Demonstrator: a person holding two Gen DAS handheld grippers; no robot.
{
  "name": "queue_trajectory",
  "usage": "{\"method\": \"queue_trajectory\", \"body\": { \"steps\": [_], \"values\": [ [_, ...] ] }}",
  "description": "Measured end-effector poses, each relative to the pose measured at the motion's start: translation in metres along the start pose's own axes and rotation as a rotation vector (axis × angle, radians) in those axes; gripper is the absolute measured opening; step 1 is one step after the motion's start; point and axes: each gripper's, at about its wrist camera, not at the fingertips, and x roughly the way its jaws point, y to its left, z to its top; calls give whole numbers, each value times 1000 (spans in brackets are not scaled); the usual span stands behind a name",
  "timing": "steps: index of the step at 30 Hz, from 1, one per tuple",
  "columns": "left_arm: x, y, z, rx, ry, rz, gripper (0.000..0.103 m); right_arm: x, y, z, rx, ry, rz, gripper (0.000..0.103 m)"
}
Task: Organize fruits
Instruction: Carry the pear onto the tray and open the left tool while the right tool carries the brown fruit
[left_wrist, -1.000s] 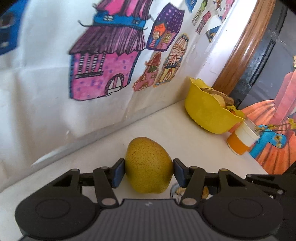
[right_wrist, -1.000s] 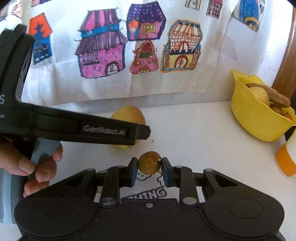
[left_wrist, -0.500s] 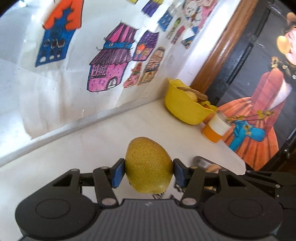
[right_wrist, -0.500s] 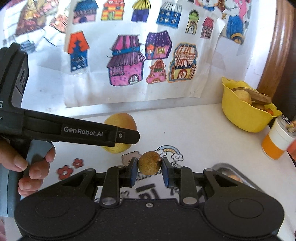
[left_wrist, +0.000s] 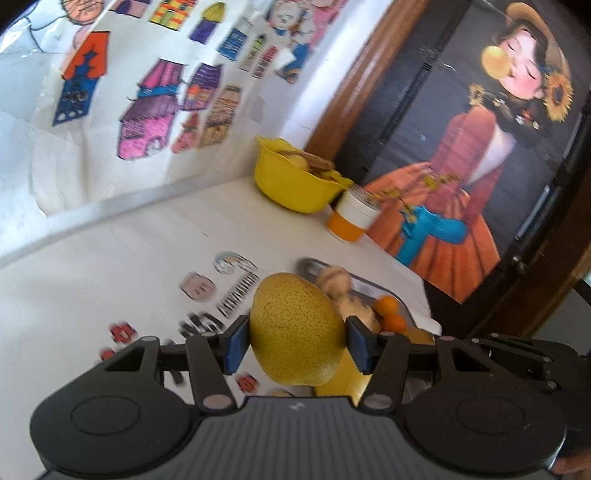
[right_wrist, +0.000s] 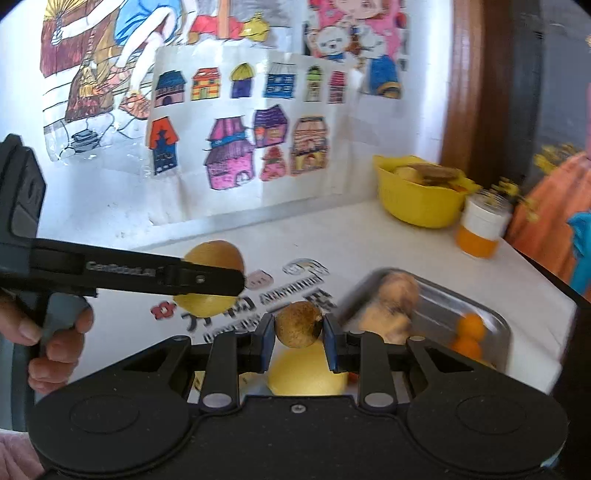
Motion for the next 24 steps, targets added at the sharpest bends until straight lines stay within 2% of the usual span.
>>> {"method": "queue_trajectory", "body": {
  "steps": [8, 14, 24],
  "values": [
    [-6, -31, -34, 47, 54, -65, 60, -39, -16, -42, 61, -8, -114, 29],
    [-2, -52, -56, 85, 97, -100, 60, -50, -22, -73, 106, 16, -185, 29],
    [20, -75, -76, 122, 150, -107, 60, -56, -28, -95, 132, 6, -218, 29]
  ]
}}
